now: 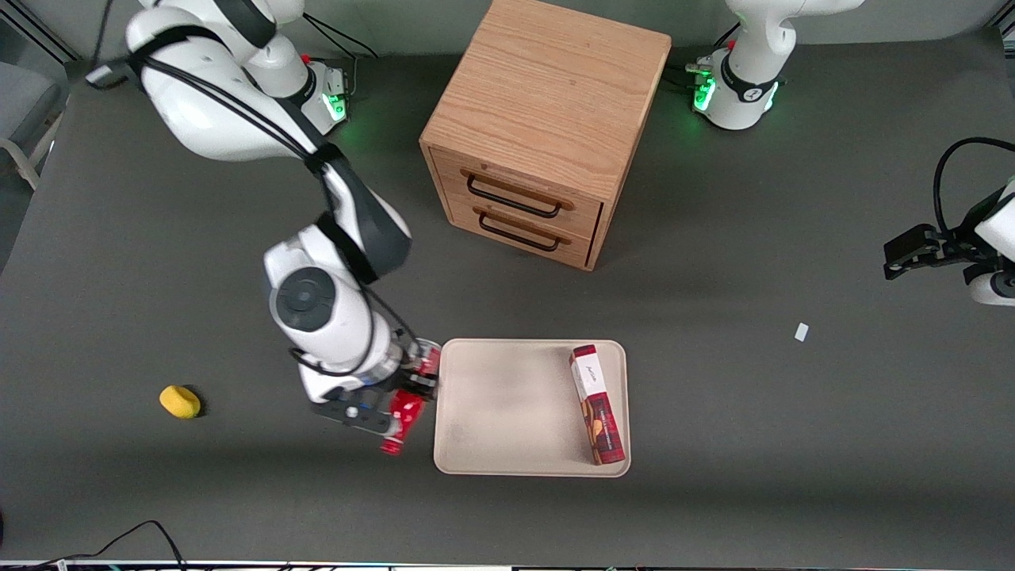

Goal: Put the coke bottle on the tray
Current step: 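Lift the bottle upright and carry it over the cream tray, then lower the bottle upright onto the tray beside the snack box and open the gripper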

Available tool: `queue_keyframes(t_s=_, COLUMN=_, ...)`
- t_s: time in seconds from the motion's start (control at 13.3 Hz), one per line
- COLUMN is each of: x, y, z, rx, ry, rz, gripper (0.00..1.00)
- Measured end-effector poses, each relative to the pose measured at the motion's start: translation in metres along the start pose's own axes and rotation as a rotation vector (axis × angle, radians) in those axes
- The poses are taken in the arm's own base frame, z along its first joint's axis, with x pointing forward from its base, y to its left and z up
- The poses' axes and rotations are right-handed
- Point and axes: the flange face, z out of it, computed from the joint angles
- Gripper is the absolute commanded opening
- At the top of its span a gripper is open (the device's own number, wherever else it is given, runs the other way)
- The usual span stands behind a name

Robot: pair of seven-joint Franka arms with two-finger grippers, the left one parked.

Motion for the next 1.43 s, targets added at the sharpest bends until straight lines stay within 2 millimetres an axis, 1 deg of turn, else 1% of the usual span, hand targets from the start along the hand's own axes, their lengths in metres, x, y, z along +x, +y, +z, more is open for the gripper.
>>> queue_keyframes(t_s=0.08, x=-0.006, y=-0.009, z=0.022, rx=0.02, ry=-0.001, rz=-0.051, gripper=0.0)
queue_keyframes(t_s=0.15, x=-0.013, y=-0.014, z=0.039, rx=0.026, ry=-0.007, rz=-0.097, gripper=0.01)
queue_keyframes(t_s=0.3, x=-0.025, y=-0.02, z=0.066, rx=0.009, ry=-0.023, rz=-0.182, gripper=0.17)
queue_keyframes(t_s=0.45, x=-0.031, y=-0.019, z=0.087, rx=-0.001, ry=-0.028, rz=-0.209, gripper=0.33)
queue_keyframes(t_s=0.53, x=-0.032, y=-0.017, z=0.099, rx=0.004, ry=-0.026, rz=-0.213, gripper=0.4)
queue_keyframes(t_s=0.6, x=-0.033, y=-0.013, z=0.112, rx=0.005, ry=-0.025, rz=-0.214, gripper=0.43)
queue_keyframes(t_s=0.68, x=-0.034, y=-0.009, z=0.126, rx=0.006, ry=-0.025, rz=-0.213, gripper=0.56)
queue_keyframes(t_s=0.75, x=-0.035, y=-0.005, z=0.138, rx=0.009, ry=-0.022, rz=-0.211, gripper=0.7)
queue_keyframes(t_s=0.83, x=-0.034, y=-0.003, z=0.145, rx=0.018, ry=-0.014, rz=-0.208, gripper=0.93)
queue_keyframes(t_s=0.9, x=-0.033, y=-0.002, z=0.146, rx=0.021, ry=-0.01, rz=-0.206, gripper=1.0)
queue_keyframes(t_s=1.2, x=-0.029, y=0.0, z=0.144, rx=0.028, ry=0.0, rz=-0.201, gripper=1.0)
queue_keyframes(t_s=1.28, x=-0.026, y=0.001, z=0.14, rx=0.033, ry=0.01, rz=-0.197, gripper=1.0)
queue_keyframes(t_s=1.35, x=-0.019, y=0.004, z=0.132, rx=0.037, ry=0.021, rz=-0.191, gripper=1.0)
queue_keyframes(t_s=1.43, x=-0.009, y=0.009, z=0.117, rx=0.039, ry=0.037, rz=-0.18, gripper=1.0)
